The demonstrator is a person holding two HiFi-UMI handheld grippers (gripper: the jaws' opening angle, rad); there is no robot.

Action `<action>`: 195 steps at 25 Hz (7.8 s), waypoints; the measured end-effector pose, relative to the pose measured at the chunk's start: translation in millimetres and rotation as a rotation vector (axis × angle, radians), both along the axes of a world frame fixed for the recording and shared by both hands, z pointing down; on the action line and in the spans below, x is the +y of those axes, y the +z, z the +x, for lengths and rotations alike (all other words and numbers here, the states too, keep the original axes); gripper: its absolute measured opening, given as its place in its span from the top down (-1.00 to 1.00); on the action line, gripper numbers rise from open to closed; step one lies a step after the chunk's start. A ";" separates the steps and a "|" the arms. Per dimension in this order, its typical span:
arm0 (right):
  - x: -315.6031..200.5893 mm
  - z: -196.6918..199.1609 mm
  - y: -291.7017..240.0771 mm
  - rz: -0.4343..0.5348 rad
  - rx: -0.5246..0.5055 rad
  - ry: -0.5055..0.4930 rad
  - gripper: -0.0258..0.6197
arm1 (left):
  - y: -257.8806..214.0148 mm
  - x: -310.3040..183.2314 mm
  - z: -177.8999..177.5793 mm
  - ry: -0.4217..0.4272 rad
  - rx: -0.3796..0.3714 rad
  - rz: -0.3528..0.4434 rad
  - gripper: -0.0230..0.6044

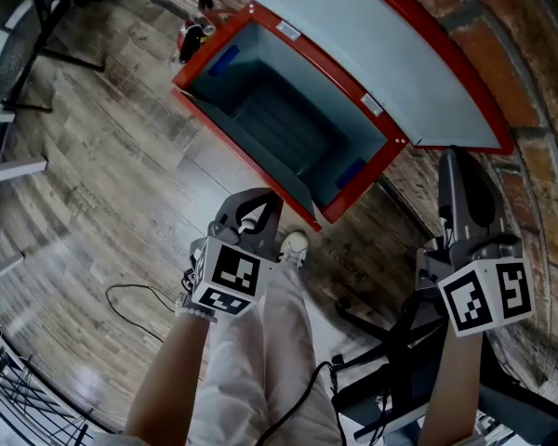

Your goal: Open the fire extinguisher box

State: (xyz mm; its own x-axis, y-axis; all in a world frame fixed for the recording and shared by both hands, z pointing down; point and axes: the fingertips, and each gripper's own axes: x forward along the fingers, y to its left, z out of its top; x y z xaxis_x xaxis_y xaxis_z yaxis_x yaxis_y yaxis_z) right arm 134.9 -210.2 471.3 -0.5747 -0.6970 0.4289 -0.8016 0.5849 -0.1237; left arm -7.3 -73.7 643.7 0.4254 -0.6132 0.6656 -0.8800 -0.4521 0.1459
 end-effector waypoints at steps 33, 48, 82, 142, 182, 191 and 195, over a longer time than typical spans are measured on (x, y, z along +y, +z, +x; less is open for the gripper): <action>147.6 -109.9 89.1 -0.395 0.022 -0.490 0.67 | 6.6 32.5 -13.8 0.018 0.014 -0.018 0.93; 220.2 -150.7 144.0 -0.572 0.116 -0.748 0.62 | 17.0 62.1 -26.9 0.065 -0.002 -0.037 0.93; 321.7 -193.6 271.8 -0.818 0.299 -0.791 0.80 | -0.6 113.7 -126.5 -0.140 -0.015 -0.015 0.93; 151.3 -166.4 149.6 -0.417 0.281 -0.201 0.90 | -135.0 53.5 -92.6 -0.044 -0.033 0.141 0.93; 110.1 -84.9 -295.6 0.218 0.157 -0.087 0.90 | -504.8 11.6 -73.9 -0.010 -0.070 0.555 0.93; 104.3 -80.1 -336.4 0.300 0.125 -0.072 0.90 | -529.6 10.9 -76.7 -0.008 -0.067 0.596 0.93; 103.6 -78.8 -346.6 0.329 0.132 -0.074 0.90 | -532.7 7.4 -79.2 -0.007 -0.102 0.604 0.93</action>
